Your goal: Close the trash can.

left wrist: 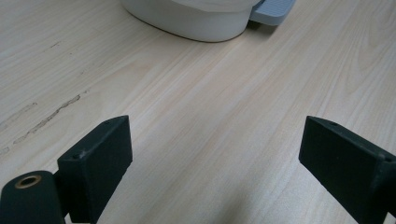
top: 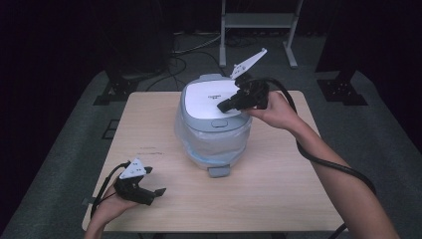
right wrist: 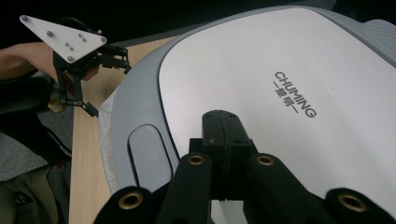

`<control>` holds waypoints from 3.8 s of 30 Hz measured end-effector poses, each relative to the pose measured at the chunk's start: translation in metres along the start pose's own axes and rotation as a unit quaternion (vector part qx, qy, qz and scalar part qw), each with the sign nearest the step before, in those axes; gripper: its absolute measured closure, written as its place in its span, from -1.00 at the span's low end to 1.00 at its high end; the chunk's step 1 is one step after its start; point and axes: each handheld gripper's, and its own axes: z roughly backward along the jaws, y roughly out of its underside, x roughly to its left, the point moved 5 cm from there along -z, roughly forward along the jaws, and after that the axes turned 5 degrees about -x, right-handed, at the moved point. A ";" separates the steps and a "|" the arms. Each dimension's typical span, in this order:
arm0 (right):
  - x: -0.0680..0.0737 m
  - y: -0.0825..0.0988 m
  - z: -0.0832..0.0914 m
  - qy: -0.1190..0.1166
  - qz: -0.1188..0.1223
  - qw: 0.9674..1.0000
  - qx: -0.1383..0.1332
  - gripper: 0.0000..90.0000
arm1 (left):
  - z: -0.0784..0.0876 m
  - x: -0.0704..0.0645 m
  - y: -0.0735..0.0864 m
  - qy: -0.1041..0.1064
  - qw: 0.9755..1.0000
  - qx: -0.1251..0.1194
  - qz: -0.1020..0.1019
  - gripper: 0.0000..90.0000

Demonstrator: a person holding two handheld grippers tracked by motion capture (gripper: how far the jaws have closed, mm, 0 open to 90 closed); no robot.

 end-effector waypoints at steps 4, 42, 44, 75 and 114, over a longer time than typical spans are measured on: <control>0.000 0.001 0.004 -0.010 -0.020 1.000 -0.008 0.62 | 0.000 0.001 0.000 0.000 1.000 0.001 0.000 -0.81; -0.020 0.085 0.079 0.055 -0.083 0.995 -0.018 0.43 | -0.003 0.002 0.003 0.000 1.000 0.005 -0.003 -0.81; -0.021 0.088 0.079 0.058 -0.086 0.994 -0.018 0.43 | -0.003 0.002 0.004 0.000 1.000 0.005 -0.002 -0.81; -0.029 0.153 0.067 0.075 -0.134 0.988 -0.024 0.01 | -0.004 0.002 0.004 0.002 1.000 0.009 -0.002 -0.81; -0.004 0.234 0.063 0.112 -0.171 0.978 -0.035 -0.15 | -0.004 0.001 0.004 0.003 1.000 0.009 -0.007 -0.81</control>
